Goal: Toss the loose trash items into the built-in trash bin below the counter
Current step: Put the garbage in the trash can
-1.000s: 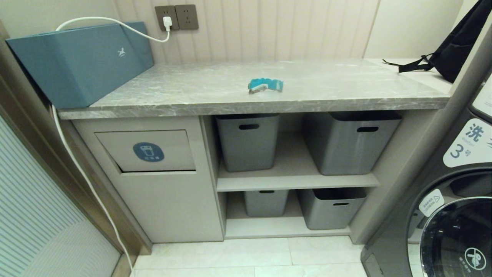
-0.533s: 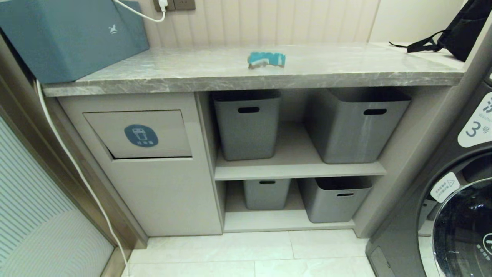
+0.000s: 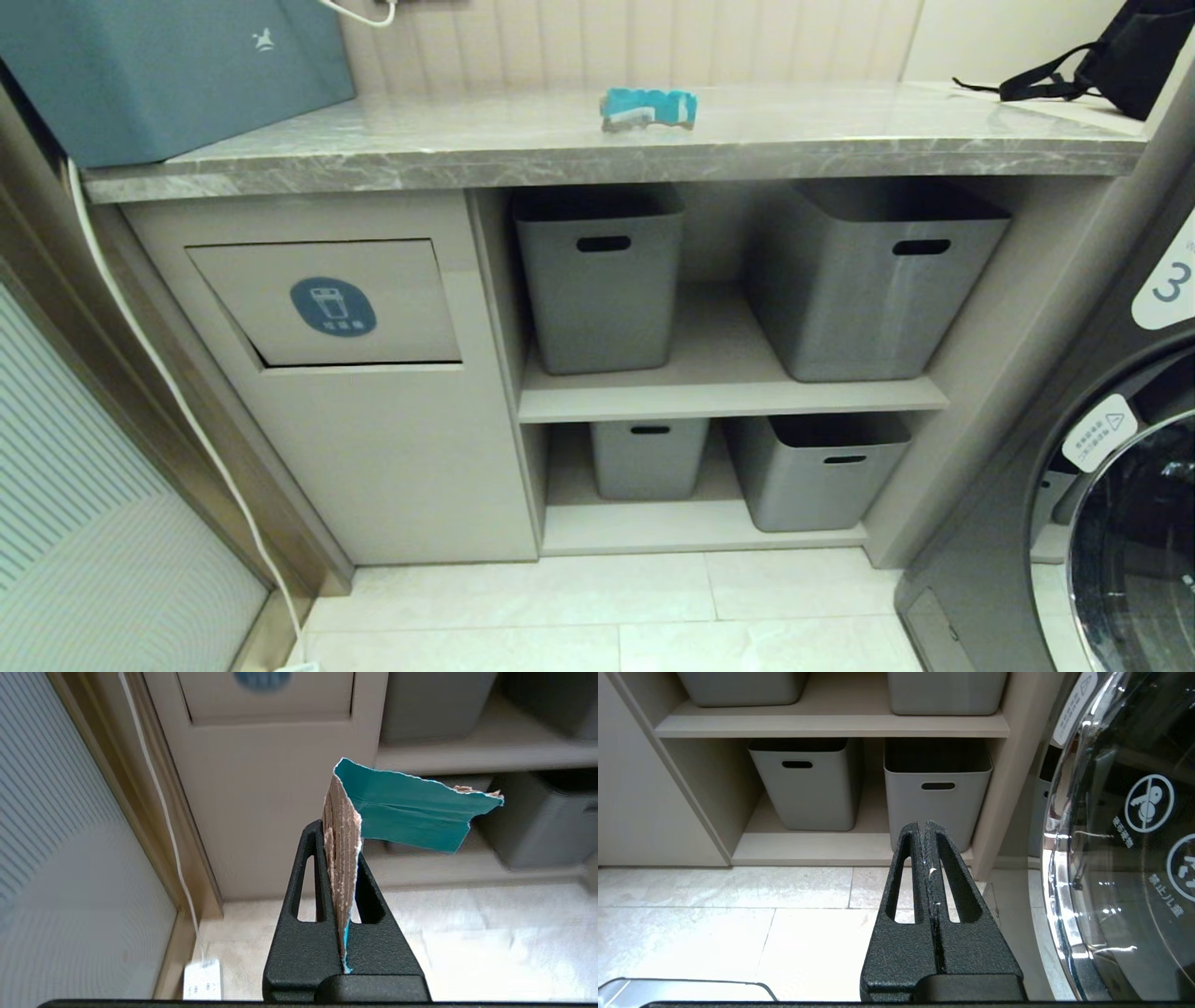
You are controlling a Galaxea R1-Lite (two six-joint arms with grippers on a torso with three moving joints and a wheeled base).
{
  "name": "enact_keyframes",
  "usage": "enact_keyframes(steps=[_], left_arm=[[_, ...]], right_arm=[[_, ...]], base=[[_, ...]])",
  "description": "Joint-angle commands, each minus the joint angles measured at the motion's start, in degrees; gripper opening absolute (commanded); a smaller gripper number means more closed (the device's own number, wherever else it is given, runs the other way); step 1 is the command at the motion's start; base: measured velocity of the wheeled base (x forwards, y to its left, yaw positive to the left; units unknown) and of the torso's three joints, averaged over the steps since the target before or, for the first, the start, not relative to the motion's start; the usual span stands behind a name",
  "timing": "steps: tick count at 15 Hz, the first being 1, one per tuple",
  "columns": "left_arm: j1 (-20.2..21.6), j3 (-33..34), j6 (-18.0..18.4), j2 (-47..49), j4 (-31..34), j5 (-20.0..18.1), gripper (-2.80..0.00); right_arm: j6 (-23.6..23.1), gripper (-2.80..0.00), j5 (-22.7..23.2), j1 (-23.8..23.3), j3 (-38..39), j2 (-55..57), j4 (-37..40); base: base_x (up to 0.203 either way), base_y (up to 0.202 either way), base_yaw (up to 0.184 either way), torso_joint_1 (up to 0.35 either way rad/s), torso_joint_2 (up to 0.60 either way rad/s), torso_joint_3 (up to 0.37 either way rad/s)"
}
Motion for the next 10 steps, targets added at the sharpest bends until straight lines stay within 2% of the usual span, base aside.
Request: enact_keyframes(steps=[1,7,10], left_arm=[[-0.12,-4.42,-0.57,17.76,-8.00,-0.02,-2.80],[0.29,-10.83,-2.19,66.96,-51.50,0.16,-2.80],[0.89,-17.62,-4.01,84.57,-64.75,0.36,-2.80]], right_arm=[[-0.05,-2.80,0.02,0.02,0.00,-0.02,0.00],[-0.05,-2.80,0.02,0.02,0.00,-0.09,0.01],[-0.05,-2.80,0.02,0.02,0.00,-0.09,0.08]], base=[[0.000,0.000,0.000,0.000,0.00,0.000],[0.000,0.000,0.000,0.000,0.00,0.000],[0.000,0.000,0.000,0.000,0.00,0.000]])
